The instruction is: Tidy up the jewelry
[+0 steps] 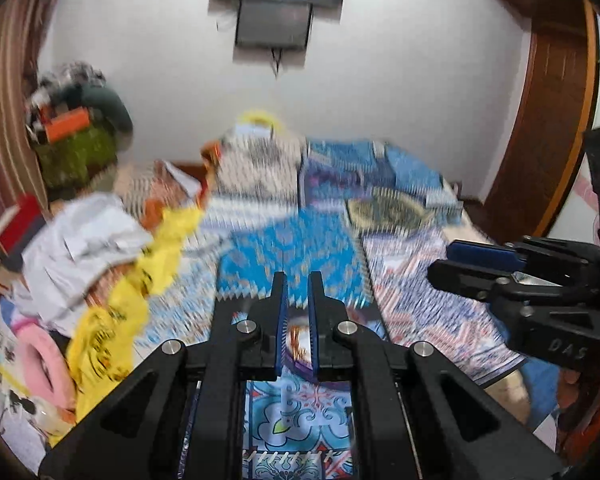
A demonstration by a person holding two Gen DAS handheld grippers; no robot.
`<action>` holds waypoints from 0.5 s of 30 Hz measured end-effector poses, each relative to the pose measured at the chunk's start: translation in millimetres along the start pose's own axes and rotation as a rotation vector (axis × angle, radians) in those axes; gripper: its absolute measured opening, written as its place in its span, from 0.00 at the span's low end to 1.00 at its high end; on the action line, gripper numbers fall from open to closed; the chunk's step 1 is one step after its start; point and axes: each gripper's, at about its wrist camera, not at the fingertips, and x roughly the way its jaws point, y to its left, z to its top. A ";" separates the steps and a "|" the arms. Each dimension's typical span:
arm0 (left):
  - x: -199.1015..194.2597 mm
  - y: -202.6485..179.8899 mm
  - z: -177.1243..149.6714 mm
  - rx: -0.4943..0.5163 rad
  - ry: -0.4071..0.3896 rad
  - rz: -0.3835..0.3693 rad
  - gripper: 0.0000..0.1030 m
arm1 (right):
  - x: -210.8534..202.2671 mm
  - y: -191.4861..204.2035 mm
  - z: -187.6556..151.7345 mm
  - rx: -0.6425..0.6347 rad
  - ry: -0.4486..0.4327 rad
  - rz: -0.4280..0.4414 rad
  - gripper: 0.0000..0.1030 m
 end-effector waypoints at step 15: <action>-167.9 -53.2 5.8 0.058 -0.429 0.086 0.76 | -174.3 42.6 -16.3 0.032 -0.541 -0.177 0.81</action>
